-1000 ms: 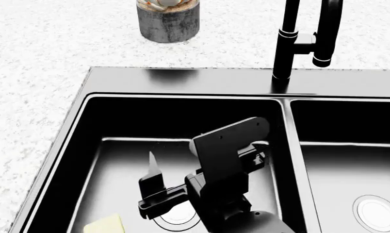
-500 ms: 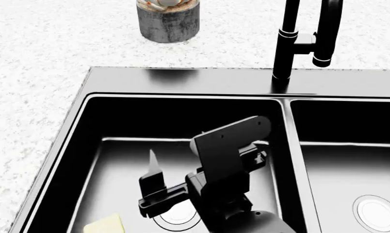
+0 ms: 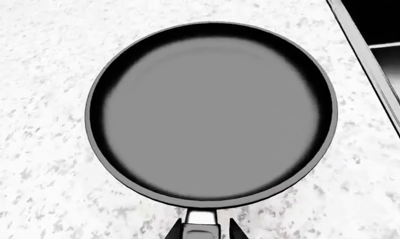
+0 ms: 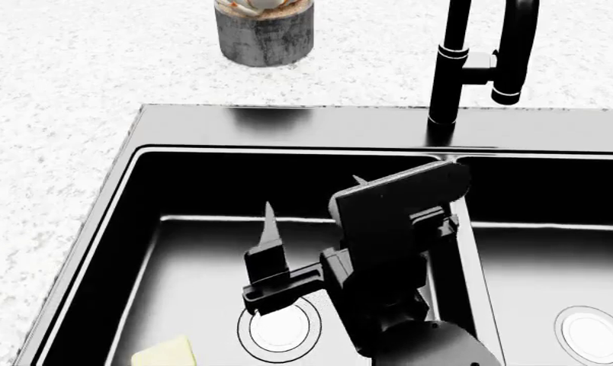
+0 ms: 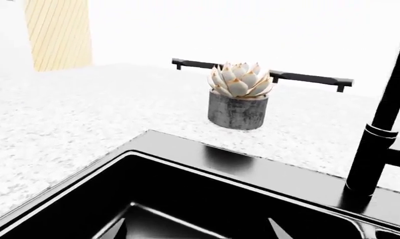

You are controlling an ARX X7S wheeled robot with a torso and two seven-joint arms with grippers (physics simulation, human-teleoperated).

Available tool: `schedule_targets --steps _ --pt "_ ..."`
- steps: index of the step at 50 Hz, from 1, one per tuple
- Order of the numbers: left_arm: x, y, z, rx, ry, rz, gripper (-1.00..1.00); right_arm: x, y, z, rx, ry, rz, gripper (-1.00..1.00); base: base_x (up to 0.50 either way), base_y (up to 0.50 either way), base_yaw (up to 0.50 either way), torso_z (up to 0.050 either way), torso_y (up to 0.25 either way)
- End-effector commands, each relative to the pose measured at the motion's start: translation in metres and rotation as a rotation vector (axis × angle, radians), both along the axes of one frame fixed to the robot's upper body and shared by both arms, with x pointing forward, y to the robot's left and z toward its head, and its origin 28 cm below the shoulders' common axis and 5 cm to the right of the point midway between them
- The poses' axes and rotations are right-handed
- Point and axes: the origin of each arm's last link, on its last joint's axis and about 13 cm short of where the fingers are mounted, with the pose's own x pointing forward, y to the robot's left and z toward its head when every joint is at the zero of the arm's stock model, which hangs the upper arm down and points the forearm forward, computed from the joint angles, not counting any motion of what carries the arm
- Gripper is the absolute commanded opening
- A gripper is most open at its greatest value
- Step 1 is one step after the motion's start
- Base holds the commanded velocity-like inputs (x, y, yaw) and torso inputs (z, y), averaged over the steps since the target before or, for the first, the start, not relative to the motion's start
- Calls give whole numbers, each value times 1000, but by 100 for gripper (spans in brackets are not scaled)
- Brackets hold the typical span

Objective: Pick the pan and sponge and place them into the sink. Then turn on the water.

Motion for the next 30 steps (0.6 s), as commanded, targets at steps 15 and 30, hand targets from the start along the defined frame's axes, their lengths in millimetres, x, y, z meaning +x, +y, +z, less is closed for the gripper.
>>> schedule_targets --steps 15,30 --pt "48 -46 43 -110 -329 -85 -100 -18 -47 10 33 -98 -253 100 0 0 0 0 1" --pt "69 -75 42 -172 -347 -196 -100 -34 -73 20 45 -119 -302 100 0 0 0 0 1"
